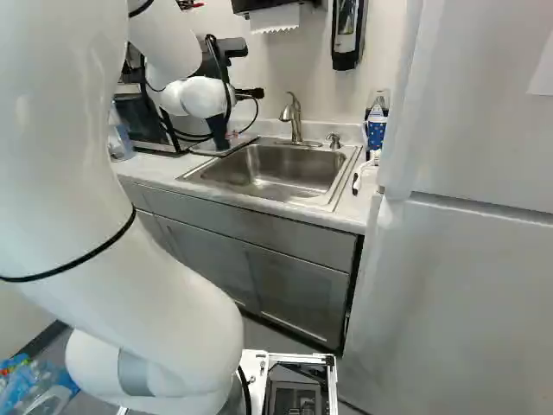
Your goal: Rinse the cup and place it in the tray
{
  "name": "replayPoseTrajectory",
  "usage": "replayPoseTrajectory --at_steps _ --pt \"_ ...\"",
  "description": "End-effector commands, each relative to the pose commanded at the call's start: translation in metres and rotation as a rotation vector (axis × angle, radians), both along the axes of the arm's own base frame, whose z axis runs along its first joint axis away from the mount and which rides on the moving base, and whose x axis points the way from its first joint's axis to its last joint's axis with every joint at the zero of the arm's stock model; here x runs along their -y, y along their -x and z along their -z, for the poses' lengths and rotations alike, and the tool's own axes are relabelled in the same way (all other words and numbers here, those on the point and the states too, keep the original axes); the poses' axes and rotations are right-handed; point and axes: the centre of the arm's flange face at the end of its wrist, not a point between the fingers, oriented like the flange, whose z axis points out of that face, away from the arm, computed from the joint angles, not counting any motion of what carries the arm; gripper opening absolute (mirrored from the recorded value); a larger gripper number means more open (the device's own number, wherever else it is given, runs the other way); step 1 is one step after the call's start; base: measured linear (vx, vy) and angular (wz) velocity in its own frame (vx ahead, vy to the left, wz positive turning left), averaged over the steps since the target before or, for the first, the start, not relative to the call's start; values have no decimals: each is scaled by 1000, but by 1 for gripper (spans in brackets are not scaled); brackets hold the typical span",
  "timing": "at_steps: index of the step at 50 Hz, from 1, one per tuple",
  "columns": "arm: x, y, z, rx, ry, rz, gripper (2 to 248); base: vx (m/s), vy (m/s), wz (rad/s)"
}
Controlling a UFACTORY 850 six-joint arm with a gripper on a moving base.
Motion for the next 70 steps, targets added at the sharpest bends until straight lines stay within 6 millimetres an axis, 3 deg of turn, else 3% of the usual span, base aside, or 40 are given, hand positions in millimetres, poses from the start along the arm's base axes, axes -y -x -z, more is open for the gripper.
replayPoseTrajectory --at_steps 26,70 --pt "23 -46 -5 11 -1 46 247 0 0 0" --pt "75 -111 13 -123 1 130 247 0 0 0"
